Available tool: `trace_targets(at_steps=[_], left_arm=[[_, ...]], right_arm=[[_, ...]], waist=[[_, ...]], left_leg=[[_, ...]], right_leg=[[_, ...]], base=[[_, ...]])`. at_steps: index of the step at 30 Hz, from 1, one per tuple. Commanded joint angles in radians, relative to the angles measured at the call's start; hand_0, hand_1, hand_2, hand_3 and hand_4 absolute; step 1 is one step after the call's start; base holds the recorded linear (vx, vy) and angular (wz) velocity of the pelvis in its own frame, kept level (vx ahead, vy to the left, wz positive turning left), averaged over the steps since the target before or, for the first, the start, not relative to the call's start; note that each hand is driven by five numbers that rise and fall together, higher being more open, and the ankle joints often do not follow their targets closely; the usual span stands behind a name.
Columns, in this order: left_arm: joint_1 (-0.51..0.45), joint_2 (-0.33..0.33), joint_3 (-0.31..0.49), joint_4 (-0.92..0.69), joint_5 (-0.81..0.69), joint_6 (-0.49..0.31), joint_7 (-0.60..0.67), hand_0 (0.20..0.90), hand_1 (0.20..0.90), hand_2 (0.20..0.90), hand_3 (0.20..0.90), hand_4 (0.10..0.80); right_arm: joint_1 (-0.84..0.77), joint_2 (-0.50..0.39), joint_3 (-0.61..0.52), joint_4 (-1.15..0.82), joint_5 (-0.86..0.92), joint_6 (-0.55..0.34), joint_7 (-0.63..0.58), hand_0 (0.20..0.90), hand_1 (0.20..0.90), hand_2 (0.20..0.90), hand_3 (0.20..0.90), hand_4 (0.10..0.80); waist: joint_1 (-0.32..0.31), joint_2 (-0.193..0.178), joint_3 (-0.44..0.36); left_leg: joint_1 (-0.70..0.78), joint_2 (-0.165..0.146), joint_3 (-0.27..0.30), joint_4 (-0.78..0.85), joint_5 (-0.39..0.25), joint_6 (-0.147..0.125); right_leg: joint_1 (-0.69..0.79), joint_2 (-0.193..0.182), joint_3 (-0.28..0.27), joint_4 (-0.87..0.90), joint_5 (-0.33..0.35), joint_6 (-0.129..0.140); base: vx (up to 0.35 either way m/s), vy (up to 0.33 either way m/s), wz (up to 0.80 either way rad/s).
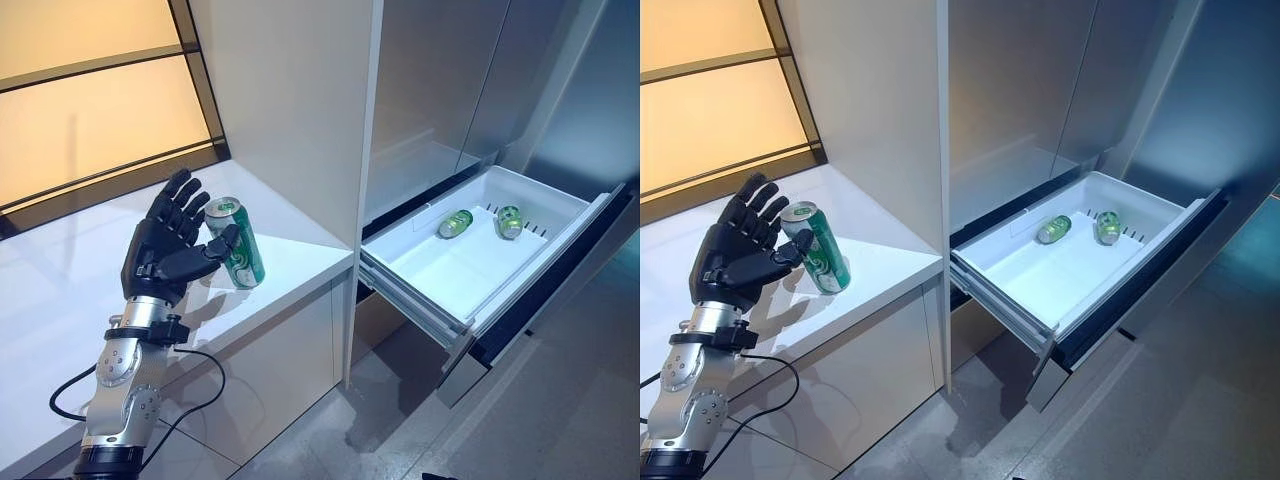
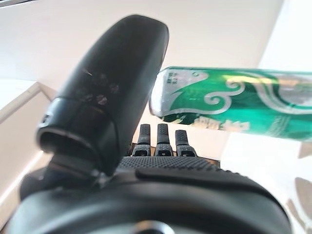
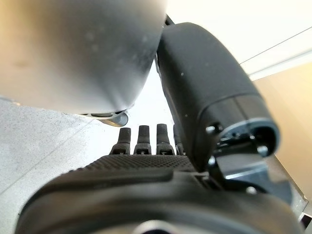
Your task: Put drinks into fridge and close the fridge
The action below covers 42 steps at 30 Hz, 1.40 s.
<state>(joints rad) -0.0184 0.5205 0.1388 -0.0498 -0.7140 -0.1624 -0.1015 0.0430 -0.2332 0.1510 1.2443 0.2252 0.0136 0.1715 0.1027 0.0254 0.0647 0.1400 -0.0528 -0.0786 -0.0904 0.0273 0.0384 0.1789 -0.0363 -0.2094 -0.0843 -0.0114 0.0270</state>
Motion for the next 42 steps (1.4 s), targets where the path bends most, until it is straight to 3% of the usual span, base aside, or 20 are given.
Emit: trace_targets(at_steps=[1,42], left_arm=[[-0.116,0.057,0.1,-0.038,-0.008,-0.044,-0.029,0.9,0.9,0.9,0.9,0.8],[-0.188,0.153,0.121,0.06,0.057,0.042,-0.014,0.9,0.9,0.9,0.9,0.8]], right_arm=[[-0.03,0.008,0.021,0.014,-0.025,0.01,0.016,0.9,0.9,0.9,0.9,0.8],[-0.007,-0.002,0.008,0.027,0.002,-0.005,0.01,0.9,0.9,0.9,0.9,0.8]], waist=[[-0.022,0.012,-0.016],[-0.068,0.021,-0.014]], left_leg=[[0.031,-0.019,0.07,0.01,-0.096,0.01],[0.043,-0.027,0.092,0.019,-0.111,0.024]], right_leg=[[-0.038,0.022,0.058,0.097,-0.074,0.023],[-0.053,0.032,0.128,0.099,-0.067,0.029]], base=[[0.022,-0.001,-0.03],[0.014,0.002,-0.06]])
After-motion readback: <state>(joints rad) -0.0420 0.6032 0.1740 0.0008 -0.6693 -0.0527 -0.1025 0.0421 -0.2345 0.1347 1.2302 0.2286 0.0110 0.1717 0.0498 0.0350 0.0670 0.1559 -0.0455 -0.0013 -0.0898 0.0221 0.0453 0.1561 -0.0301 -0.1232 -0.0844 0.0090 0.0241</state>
